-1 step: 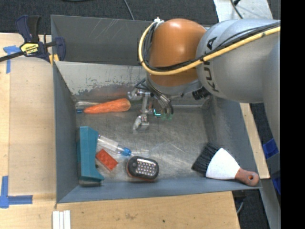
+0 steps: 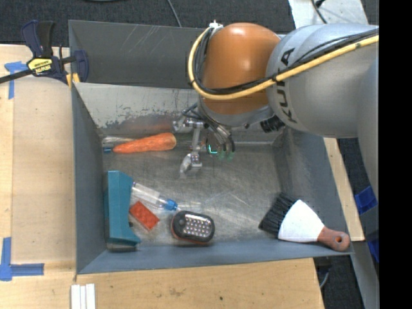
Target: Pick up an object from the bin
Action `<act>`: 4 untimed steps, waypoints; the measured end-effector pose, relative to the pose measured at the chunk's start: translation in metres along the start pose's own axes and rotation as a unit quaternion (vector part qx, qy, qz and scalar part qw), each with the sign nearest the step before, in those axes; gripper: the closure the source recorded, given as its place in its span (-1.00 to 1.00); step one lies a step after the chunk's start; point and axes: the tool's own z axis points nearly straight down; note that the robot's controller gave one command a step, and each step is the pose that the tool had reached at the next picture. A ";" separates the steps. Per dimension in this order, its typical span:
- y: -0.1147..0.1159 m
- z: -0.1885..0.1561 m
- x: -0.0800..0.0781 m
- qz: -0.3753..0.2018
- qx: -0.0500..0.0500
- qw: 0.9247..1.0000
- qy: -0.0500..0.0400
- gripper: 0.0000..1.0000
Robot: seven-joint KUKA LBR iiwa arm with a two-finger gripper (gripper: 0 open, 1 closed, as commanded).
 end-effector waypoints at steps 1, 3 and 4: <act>0.006 0.015 0.042 -0.048 0.000 0.999 -0.001 -1.00; 0.043 0.092 0.081 -0.084 -0.002 0.996 -0.005 -1.00; 0.072 0.112 0.089 -0.033 0.000 0.999 0.001 -1.00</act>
Offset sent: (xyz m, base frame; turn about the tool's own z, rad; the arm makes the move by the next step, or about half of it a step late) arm -0.0991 -0.0053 -0.1050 -0.1525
